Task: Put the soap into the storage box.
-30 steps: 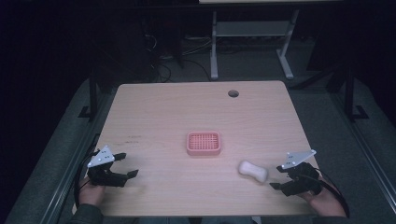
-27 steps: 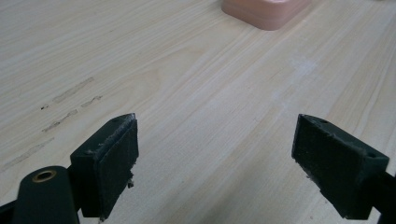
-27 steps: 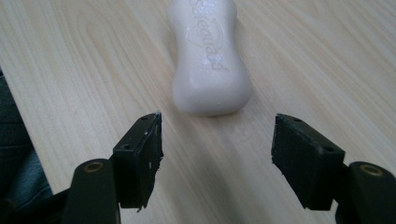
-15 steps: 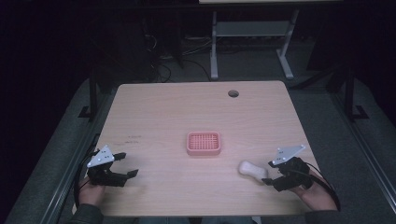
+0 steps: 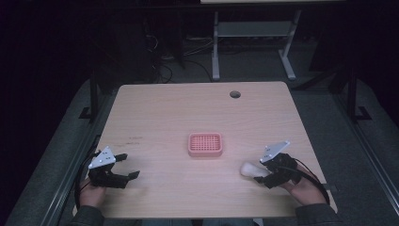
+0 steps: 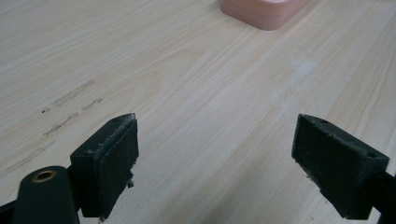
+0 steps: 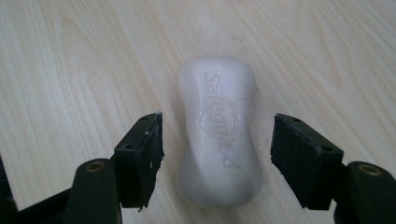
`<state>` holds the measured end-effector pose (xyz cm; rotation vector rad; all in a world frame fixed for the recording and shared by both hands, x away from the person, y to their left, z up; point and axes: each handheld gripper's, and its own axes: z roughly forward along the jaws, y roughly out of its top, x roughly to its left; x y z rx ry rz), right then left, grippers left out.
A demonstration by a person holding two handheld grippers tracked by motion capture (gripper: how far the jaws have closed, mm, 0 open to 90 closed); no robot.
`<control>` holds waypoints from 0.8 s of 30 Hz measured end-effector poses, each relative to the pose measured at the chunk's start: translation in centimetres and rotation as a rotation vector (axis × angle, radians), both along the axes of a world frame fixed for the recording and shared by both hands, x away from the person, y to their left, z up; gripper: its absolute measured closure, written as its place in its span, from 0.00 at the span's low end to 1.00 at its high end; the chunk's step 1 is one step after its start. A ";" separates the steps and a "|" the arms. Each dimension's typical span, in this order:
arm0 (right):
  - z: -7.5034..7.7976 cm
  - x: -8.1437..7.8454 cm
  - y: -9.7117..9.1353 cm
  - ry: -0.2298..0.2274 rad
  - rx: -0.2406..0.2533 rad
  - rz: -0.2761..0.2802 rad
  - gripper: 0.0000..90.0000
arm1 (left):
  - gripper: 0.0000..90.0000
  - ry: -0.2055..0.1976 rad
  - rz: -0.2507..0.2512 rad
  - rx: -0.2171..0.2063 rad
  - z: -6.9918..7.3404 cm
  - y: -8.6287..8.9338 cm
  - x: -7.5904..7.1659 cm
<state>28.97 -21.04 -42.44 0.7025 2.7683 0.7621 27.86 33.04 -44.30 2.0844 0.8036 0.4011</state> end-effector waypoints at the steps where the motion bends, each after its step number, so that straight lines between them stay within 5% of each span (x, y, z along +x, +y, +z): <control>1: 0.0 0.1 0.2 0.001 -0.003 0.003 0.37 | 0.15 0.000 0.000 0.001 0.0 0.0 0.0; 14: -1.3 1.1 1.6 0.037 -0.065 0.022 0.40 | 0.15 -0.001 -0.007 0.008 0.0 0.0 0.1; 24: -1.9 1.2 1.6 0.047 -0.066 0.017 0.48 | 0.15 0.000 -0.006 0.004 -0.1 0.0 0.1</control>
